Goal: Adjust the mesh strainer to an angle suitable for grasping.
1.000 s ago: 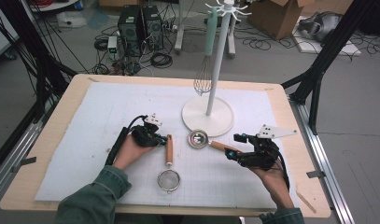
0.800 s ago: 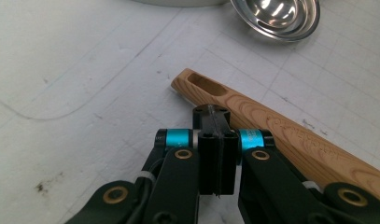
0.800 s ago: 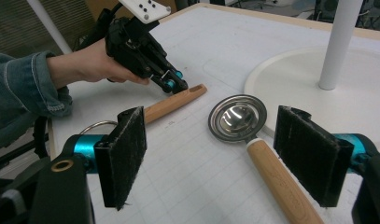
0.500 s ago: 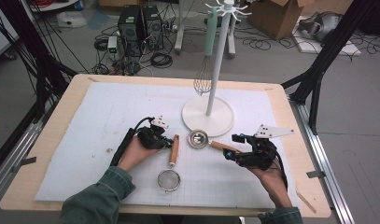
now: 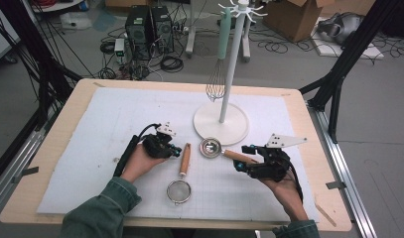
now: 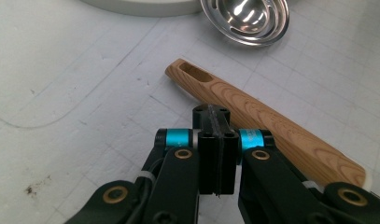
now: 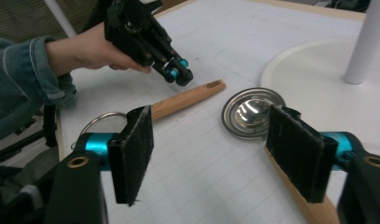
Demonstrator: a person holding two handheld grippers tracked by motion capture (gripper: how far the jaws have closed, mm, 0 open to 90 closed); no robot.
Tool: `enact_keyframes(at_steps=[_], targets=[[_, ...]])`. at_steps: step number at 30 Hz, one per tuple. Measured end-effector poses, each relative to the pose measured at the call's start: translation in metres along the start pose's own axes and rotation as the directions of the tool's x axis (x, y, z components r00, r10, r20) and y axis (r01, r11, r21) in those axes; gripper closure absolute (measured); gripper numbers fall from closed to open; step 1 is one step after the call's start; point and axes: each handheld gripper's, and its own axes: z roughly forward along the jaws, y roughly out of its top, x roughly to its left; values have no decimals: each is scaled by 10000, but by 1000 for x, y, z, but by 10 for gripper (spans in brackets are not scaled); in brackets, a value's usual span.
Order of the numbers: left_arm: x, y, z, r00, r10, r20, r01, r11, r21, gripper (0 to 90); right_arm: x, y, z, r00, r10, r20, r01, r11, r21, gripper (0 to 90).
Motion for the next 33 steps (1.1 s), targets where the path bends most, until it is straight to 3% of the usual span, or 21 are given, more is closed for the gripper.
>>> enact_keyframes(at_steps=[5,7,12,17,26,33], targets=[[0,-1,-3,10000,39,45,-39,10000,-36,895,3,-3,7,9992,-207,-332,220,9990,386,464],[0,-1,-5,10000,-44,45,45,9999,-136,895,4,-4,12,9961,-358,-807,414,9968,687,579],[-2,-1,-11,9999,75,119,-72,9997,-216,895,13,-8,29,9891,-691,-1299,885,9846,1507,738],[-2,-1,-11,9998,94,184,-90,9997,-236,895,20,-12,46,9815,-782,-1747,1111,9759,1876,887],[-2,-3,-5,9998,57,211,-54,9999,-153,895,27,-20,68,9720,-706,-2241,1255,9624,2409,895],[-1,-3,6,9997,-14,256,14,10000,7,896,35,-28,95,9542,-574,-2938,1492,9420,3006,896]])
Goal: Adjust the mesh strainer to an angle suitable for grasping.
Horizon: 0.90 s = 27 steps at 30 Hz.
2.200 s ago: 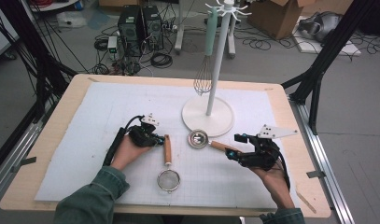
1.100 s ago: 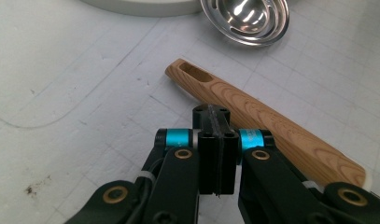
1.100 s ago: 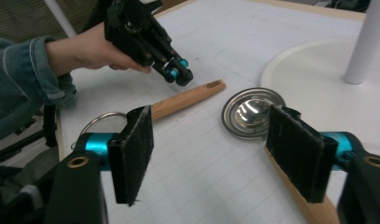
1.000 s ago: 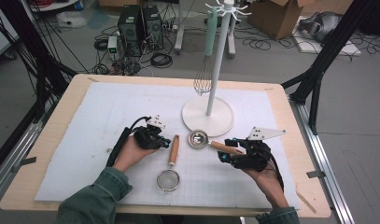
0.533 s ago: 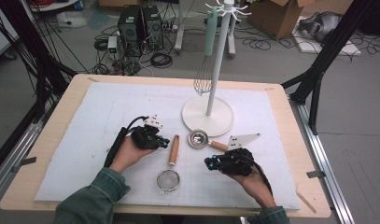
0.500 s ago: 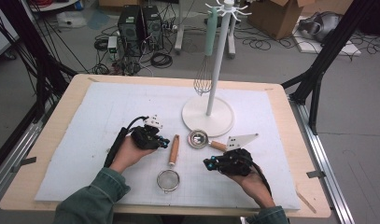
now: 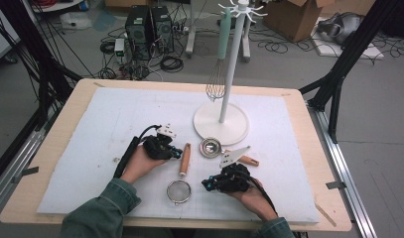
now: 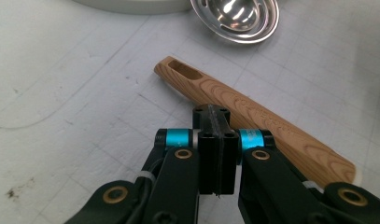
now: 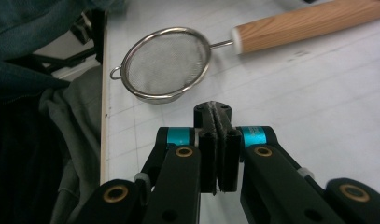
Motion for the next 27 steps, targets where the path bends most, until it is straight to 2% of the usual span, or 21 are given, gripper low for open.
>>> enact_keyframes(at_steps=[7,11,22,27], targets=[[0,2,1,10000,42,16,-42,10000,31,896,4,4,22,9986,-223,-472,245,9985,485,896],[-1,2,3,10000,-39,59,38,10000,89,896,7,7,31,9980,-406,-476,442,9960,774,897],[0,2,1,10000,-85,27,85,9999,86,896,12,17,45,9966,-608,-551,661,9927,1008,896],[4,0,-2,9998,-191,-34,191,9998,22,896,12,16,36,9979,-545,-349,580,9923,1091,896]])
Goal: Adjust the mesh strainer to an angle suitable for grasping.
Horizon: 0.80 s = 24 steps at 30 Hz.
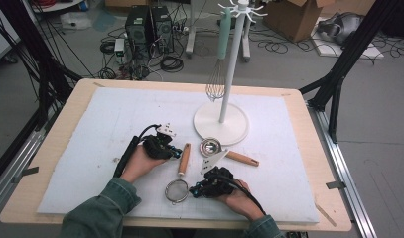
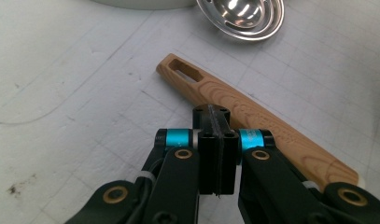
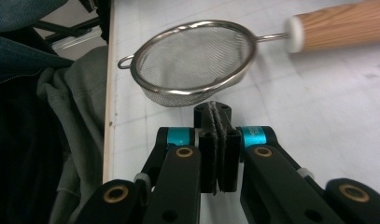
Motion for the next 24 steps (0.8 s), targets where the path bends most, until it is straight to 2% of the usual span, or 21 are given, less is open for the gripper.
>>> enact_keyframes(at_steps=[3,5,12,24], targets=[[0,0,3,10000,5,-1,-5,10000,94,896,-1,-1,-9,9998,177,57,-175,9995,-276,896],[0,0,5,10000,50,-9,-50,9998,177,896,-2,0,-10,10000,53,40,-52,9993,-369,896],[-2,2,8,10000,33,70,-35,9999,160,896,1,2,-6,9997,-210,-123,206,9994,-294,896],[-2,3,8,9999,42,98,-44,9998,178,896,1,2,-6,9999,-115,-91,113,9996,-259,896]])
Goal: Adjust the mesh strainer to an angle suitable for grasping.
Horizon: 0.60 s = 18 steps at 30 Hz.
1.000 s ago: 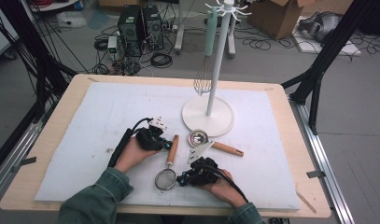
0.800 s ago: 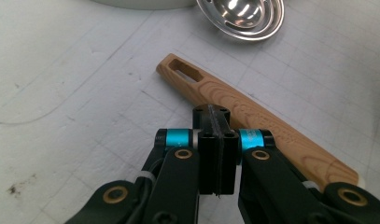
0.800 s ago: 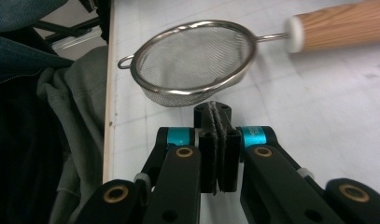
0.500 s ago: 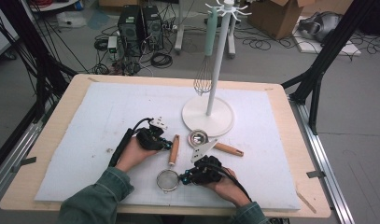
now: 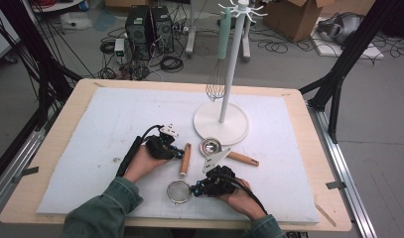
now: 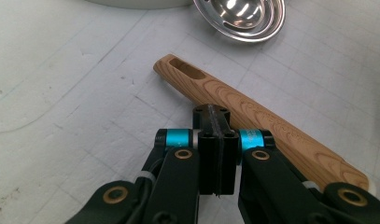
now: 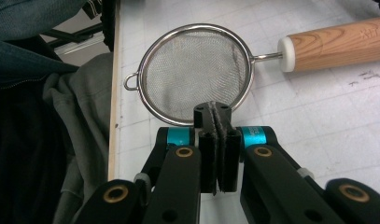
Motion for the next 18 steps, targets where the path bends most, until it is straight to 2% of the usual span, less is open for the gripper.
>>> enact_keyframes(at_steps=[9,13,14,18], targets=[[0,0,0,10000,-28,5,28,10000,3,896,2,3,8,9999,-57,-94,57,10000,69,896],[-1,0,-1,10000,-36,34,36,10000,-47,896,3,5,13,9998,-144,-135,143,9998,-99,896],[0,0,-2,10000,59,35,-59,10000,14,896,4,6,13,9999,-20,-135,19,10000,-67,896],[0,0,-3,10000,31,34,-31,10000,-23,896,3,5,13,10000,-60,-60,60,10000,2,896]])
